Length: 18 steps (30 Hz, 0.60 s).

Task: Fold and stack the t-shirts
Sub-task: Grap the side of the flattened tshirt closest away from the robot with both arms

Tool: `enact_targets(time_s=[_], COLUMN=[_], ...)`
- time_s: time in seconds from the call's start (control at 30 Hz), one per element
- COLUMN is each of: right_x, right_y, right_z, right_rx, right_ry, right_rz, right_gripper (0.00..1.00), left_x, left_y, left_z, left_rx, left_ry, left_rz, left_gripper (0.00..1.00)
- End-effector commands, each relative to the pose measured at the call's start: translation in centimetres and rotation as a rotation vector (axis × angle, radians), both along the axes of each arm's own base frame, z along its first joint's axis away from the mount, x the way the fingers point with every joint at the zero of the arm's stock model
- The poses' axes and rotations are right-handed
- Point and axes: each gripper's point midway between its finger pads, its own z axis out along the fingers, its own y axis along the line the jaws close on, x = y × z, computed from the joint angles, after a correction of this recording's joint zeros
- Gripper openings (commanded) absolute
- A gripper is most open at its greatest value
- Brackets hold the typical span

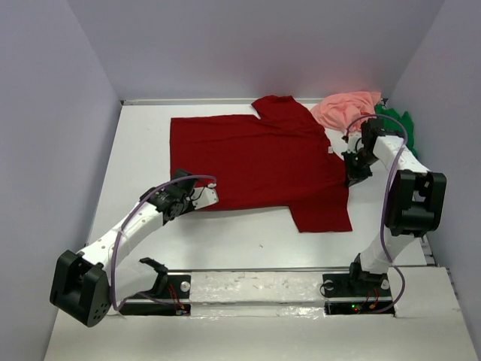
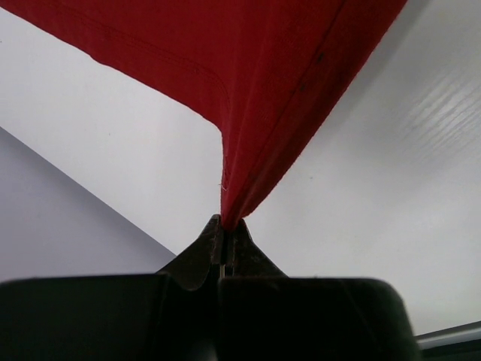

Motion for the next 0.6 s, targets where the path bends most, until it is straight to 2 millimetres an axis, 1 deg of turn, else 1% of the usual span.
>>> enact_targets(time_s=[0.0, 0.07, 0.27, 0.57], right_x=[1.6, 2.3, 3.6, 4.8], right_y=[-0.1, -0.2, -0.1, -0.2], right_z=[0.9, 1.0, 1.6, 1.5], right_rx=[0.015, 0.016, 0.028, 0.031], right_ry=[-0.029, -0.032, -0.045, -0.039], right_rz=[-0.014, -0.016, -0.016, -0.014], right_gripper=[0.0, 0.0, 0.0, 0.0], left_x=[1.4, 1.6, 2.1, 3.8], left_y=[0.2, 0.1, 0.0, -0.4], left_z=[1.4, 1.1, 0.8, 0.9], left_rx=[0.019, 0.022, 0.027, 0.023], left_ry=[-0.045, -0.036, -0.029, -0.059], left_rz=[0.011, 0.008, 0.01, 0.033], left_gripper=[0.0, 0.0, 0.0, 0.0])
